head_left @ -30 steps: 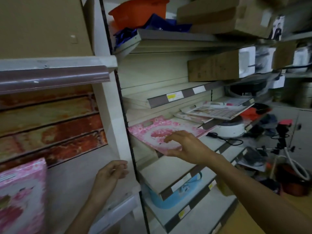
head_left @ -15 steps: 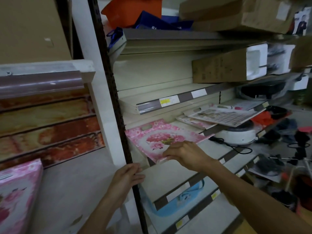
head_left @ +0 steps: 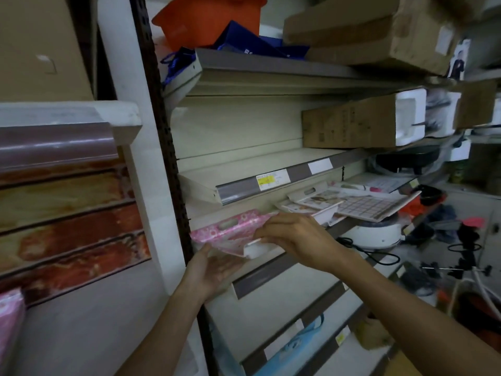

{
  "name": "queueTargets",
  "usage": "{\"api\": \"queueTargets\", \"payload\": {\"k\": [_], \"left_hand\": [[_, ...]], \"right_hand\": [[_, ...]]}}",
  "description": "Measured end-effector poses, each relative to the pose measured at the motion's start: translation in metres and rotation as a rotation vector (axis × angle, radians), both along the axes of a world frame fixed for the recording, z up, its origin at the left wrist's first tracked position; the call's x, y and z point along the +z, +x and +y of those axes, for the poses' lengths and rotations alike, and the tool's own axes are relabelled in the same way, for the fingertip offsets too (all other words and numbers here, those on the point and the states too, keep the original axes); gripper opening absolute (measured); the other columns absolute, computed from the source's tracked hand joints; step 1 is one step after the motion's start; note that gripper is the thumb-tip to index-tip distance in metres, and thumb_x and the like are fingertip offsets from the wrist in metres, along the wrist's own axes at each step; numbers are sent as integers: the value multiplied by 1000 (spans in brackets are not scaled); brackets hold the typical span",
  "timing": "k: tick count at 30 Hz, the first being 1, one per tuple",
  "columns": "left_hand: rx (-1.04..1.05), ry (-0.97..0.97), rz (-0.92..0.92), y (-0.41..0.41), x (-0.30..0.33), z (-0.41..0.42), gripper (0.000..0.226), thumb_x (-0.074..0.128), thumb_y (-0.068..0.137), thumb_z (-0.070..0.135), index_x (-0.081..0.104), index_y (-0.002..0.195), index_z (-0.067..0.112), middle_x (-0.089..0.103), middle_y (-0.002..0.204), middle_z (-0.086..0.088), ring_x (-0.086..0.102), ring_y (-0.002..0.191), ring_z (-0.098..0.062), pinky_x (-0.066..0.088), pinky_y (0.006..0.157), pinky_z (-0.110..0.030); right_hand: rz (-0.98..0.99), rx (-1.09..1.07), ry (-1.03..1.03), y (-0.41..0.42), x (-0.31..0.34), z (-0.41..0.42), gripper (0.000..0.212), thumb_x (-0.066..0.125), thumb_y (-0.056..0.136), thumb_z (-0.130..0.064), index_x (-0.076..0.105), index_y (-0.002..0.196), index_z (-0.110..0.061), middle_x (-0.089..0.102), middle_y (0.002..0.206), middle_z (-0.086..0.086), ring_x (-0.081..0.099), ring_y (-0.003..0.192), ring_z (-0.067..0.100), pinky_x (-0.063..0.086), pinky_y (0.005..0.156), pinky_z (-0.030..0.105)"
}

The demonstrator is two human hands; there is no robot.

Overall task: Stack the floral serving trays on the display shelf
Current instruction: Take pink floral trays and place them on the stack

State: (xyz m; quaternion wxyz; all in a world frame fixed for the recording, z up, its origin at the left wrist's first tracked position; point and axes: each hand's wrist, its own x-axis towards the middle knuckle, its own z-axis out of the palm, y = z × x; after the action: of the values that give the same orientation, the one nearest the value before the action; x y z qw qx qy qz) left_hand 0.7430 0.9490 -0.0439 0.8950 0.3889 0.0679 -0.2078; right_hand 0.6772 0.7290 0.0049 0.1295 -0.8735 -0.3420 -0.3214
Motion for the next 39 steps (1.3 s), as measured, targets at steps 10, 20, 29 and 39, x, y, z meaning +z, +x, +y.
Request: {"api": "queueTargets", "payload": {"k": [10, 20, 29, 39], "left_hand": [[91, 72, -15, 26, -6, -31, 35, 35, 98, 3, 49, 130, -1, 63, 112, -22, 61, 94, -37, 55, 62, -47], [56, 258, -131, 3, -13, 5, 27, 44, 102, 13, 54, 125, 4, 65, 105, -17, 64, 91, -32, 51, 68, -45], [21, 461, -152, -68, -31, 35, 29, 55, 96, 33, 66, 112, 12, 73, 103, -15, 69, 94, -35, 55, 83, -46], [-18, 530, -302, -165, -62, 25, 65, 72, 75, 47, 57, 131, 17, 61, 128, 3, 61, 107, -14, 39, 98, -31]], "right_hand": [[20, 18, 12, -1, -22, 2, 22, 57, 99, -26, 72, 114, -17, 69, 116, 0, 64, 108, 20, 54, 81, 40], [187, -166, 258, -28, -12, -10, 25, 55, 98, -34, 71, 108, -20, 71, 105, -8, 63, 93, 1, 54, 81, 27], [500, -603, 519, -37, -32, -46, 46, 55, 94, -44, 52, 133, -18, 64, 124, 3, 60, 108, 21, 45, 81, 28], [1004, -373, 1350, -116, -77, -71, 83, 62, 73, -74, 66, 113, -1, 70, 110, 24, 67, 101, 45, 55, 84, 62]]}}
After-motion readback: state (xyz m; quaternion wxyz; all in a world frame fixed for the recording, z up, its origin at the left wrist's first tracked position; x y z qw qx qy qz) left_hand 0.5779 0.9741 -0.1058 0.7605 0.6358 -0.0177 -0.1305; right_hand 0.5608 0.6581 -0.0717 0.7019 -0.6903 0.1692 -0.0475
